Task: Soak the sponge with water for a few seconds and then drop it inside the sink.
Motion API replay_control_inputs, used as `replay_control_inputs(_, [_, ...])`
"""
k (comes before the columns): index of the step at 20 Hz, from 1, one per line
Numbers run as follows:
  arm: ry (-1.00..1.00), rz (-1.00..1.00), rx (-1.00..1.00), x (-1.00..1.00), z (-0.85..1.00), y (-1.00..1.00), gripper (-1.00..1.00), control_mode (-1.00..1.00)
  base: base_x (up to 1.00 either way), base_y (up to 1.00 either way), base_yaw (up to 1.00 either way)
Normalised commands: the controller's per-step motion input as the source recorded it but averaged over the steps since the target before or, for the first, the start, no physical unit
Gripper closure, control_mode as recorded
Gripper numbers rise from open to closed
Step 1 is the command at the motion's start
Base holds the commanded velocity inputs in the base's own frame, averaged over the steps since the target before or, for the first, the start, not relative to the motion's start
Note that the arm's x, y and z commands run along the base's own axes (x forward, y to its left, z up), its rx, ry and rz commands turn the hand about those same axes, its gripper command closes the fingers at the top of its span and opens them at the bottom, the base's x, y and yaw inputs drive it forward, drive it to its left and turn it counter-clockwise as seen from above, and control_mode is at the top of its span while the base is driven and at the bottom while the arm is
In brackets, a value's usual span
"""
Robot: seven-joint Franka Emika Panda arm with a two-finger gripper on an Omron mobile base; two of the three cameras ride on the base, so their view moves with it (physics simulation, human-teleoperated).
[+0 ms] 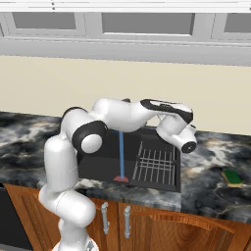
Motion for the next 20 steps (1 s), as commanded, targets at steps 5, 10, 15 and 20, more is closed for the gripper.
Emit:
replay_control_inputs(5, [0.00,0.00,-0.17,-0.11,0.34,0.00,-1.00,-1.00,0.00,0.00,0.00])
replay_control_inputs(10, [0.00,-0.03,-0.17,-0.56,0.33,-0.07,-1.00,-1.00,0.00,0.00,0.00])
replay_control_inputs(15, [0.00,-0.06,-0.08,-0.90,0.41,-0.17,-1.00,-1.00,0.00,0.00,0.00])
replay_control_inputs(20, [0.10,-0.03,-0.09,-0.71,0.77,-0.09,-1.00,-1.00,0.00,0.00,0.00])
